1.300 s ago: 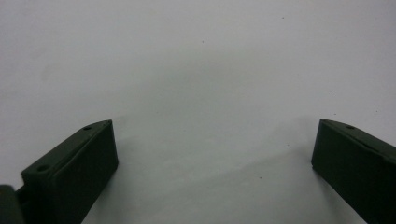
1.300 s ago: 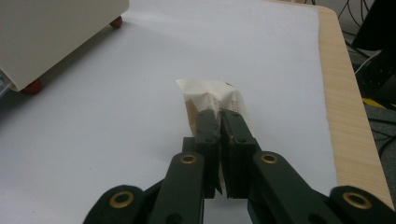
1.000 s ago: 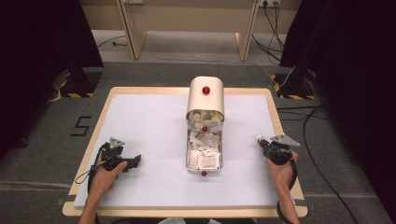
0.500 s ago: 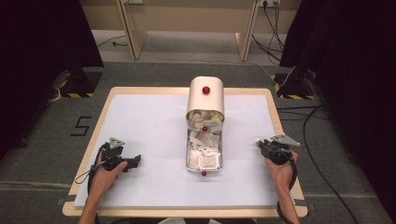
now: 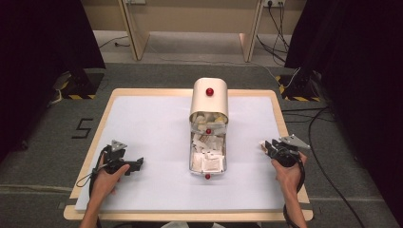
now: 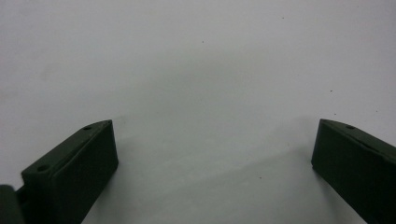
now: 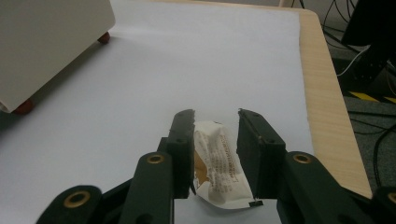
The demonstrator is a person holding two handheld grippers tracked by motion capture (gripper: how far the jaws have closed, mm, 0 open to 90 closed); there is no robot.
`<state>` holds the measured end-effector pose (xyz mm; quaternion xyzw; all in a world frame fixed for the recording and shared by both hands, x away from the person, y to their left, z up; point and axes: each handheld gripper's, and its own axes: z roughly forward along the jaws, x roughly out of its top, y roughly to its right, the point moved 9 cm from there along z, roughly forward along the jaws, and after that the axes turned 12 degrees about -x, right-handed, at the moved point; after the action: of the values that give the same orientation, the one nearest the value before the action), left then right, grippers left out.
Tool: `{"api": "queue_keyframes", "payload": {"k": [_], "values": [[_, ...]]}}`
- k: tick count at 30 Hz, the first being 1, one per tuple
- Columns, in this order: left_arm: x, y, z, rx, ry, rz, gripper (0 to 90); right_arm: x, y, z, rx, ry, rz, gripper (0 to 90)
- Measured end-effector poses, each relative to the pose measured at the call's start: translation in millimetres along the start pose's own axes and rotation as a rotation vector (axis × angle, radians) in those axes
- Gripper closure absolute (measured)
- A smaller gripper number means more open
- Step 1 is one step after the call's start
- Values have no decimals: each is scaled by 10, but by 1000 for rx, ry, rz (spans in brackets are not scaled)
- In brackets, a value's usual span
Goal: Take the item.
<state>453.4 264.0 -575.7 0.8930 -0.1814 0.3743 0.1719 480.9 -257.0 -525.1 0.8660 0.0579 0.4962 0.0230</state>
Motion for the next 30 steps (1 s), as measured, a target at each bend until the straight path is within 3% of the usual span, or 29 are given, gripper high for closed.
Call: {"api": "queue_keyframes", "payload": {"k": [6, 13, 20, 30], "values": [[0, 1, 0, 0, 1, 0, 0, 17, 12, -31, -3, 6, 12, 608], [0, 1, 0, 0, 1, 1, 0, 44, -14, -48, -1, 1, 42, 479], [0, 1, 0, -1, 1, 0, 0, 71, -124, -92, 34, -16, 58, 335], [0, 1, 0, -1, 1, 0, 0, 84, -257, -143, 57, -24, 50, 214]]}}
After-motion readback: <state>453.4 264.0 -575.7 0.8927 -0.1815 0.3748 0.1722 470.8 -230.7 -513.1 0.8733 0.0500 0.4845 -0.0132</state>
